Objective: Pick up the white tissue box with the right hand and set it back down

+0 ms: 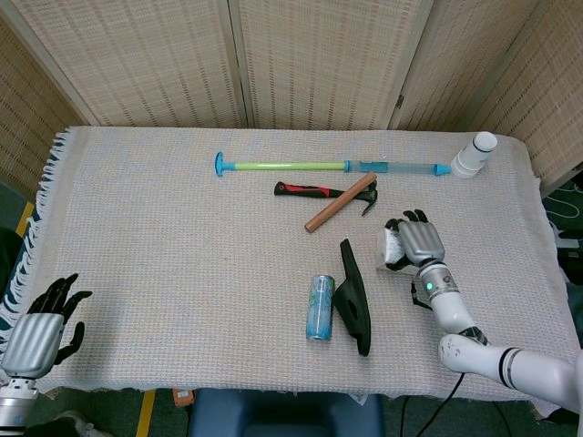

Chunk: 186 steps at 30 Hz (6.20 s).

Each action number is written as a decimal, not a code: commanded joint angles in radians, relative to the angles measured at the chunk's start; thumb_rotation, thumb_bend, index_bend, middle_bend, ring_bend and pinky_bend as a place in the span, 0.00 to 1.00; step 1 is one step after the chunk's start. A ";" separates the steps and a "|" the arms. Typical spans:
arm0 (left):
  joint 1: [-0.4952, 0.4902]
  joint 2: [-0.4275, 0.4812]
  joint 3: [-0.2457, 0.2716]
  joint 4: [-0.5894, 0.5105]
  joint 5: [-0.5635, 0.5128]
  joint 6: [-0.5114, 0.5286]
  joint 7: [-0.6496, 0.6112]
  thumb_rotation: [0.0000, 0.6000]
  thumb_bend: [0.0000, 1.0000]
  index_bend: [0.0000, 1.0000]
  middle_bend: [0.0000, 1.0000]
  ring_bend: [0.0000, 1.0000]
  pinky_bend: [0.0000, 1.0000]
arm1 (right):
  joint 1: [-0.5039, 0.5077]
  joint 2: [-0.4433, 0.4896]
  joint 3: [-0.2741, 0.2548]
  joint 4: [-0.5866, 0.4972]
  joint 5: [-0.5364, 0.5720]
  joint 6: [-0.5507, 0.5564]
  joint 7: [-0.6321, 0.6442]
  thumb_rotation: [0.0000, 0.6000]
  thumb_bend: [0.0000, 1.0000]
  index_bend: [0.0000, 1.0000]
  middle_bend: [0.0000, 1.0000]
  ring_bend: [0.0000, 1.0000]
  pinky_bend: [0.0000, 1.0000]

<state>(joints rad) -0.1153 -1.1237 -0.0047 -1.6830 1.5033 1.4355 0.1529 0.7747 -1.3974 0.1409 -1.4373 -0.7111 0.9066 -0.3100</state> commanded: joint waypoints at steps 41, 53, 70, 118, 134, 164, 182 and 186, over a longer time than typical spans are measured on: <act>-0.010 -0.016 -0.010 0.019 -0.038 -0.031 0.016 1.00 0.53 0.23 0.00 0.00 0.18 | -0.247 -0.419 -0.080 1.129 -0.872 0.325 2.118 1.00 0.25 0.49 0.51 0.28 0.00; -0.014 -0.024 -0.015 0.029 -0.057 -0.043 0.025 1.00 0.53 0.23 0.00 0.00 0.18 | -0.228 -0.444 -0.129 1.197 -0.896 0.290 2.142 1.00 0.26 0.49 0.51 0.28 0.00; -0.017 -0.027 -0.014 0.028 -0.065 -0.048 0.040 1.00 0.53 0.23 0.00 0.00 0.18 | -0.261 -0.440 -0.179 1.221 -0.912 0.255 2.155 1.00 0.27 0.48 0.51 0.28 0.00; -0.007 -0.011 -0.004 -0.006 -0.033 -0.021 0.043 1.00 0.53 0.23 0.00 0.00 0.18 | -0.246 0.059 -0.117 0.391 -0.842 0.359 1.281 1.00 0.11 0.00 0.00 0.00 0.00; 0.001 0.000 -0.004 -0.015 -0.015 0.002 0.032 1.00 0.53 0.23 0.00 0.00 0.18 | -0.157 0.459 -0.036 -0.334 -0.419 0.023 0.415 1.00 0.11 0.00 0.00 0.00 0.00; 0.000 -0.001 -0.009 -0.013 -0.027 -0.007 0.029 1.00 0.53 0.23 0.00 0.00 0.18 | 0.043 0.384 -0.077 -0.285 0.048 -0.161 0.036 1.00 0.11 0.04 0.03 0.00 0.00; 0.001 0.003 -0.006 -0.018 -0.020 -0.006 0.027 1.00 0.53 0.23 0.00 0.00 0.18 | 0.090 0.366 -0.096 -0.329 0.126 -0.119 -0.045 1.00 0.11 0.11 0.07 0.00 0.00; 0.003 0.004 -0.005 -0.018 -0.017 -0.004 0.023 1.00 0.53 0.23 0.00 0.00 0.18 | 0.090 0.363 -0.099 -0.334 0.133 -0.104 -0.050 1.00 0.11 0.13 0.10 0.01 0.00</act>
<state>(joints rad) -0.1130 -1.1195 -0.0102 -1.7013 1.4860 1.4317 0.1763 0.8650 -1.0339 0.0427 -1.7706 -0.5784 0.8021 -0.3595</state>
